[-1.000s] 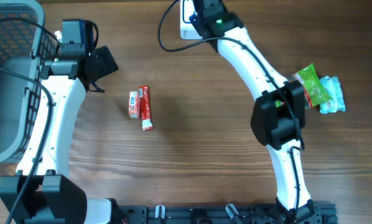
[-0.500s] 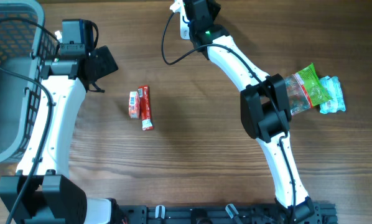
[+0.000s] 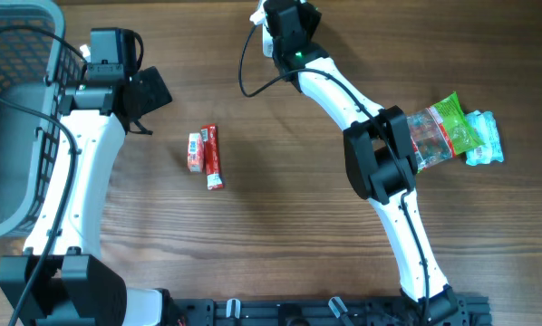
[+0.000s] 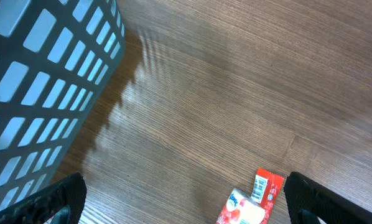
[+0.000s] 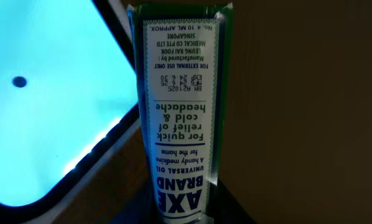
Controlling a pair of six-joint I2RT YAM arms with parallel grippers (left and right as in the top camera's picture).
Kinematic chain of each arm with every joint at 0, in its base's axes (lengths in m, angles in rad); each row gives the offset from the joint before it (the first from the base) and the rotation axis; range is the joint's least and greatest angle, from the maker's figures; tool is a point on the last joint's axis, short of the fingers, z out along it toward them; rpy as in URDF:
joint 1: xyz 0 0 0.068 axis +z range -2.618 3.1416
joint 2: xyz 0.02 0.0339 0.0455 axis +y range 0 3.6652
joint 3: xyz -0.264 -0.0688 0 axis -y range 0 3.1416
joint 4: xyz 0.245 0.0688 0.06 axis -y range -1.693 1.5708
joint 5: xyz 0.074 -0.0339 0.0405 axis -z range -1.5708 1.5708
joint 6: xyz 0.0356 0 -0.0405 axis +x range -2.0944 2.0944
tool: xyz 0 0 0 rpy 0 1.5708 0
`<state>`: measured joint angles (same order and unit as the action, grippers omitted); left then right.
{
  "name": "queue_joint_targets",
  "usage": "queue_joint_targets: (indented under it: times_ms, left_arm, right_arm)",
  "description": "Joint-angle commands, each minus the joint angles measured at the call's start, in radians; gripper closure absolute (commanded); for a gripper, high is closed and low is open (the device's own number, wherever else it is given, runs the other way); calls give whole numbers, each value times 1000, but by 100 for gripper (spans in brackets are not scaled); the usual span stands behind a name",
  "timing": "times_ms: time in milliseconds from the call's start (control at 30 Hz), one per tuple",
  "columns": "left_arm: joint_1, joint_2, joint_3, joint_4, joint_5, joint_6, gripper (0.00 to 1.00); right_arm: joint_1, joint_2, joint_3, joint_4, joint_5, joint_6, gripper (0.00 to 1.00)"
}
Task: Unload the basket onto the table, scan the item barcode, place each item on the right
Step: 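Hold the AXE box's barcode face against the scanner window, then lower the AXE box onto the table at right and release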
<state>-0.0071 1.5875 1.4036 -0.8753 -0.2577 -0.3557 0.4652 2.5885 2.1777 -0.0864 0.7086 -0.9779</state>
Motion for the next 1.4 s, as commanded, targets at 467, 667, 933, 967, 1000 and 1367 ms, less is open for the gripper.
queue_joint_targets:
  times_ms: [467,667,933,967,1000,1367]
  left_arm:
    - [5,-2,8,-1,-12,12,0]
    - [5,-2,8,-1,-12,12,0]
    - [5,-2,8,-1,-12,12,0]
    - [5,-2,8,-1,-12,12,0]
    - [5,-3,8,-1,-12,12,0]
    - [5,-2,8,-1,-12,12,0]
  right_arm:
    - [58,-296,21,-473,86,604,83]
    - [43,-472,21,-1033,-261,1017,80]
    - [-47,-470,-121,-1276,-613,1092,78]
    - [-55,-470,-163,-1265,-613,1092,78]
    - [-63,-470,-209,-1247,-613,1094,78]
    - [-157,-470,-667,-930,-613,1163,64]
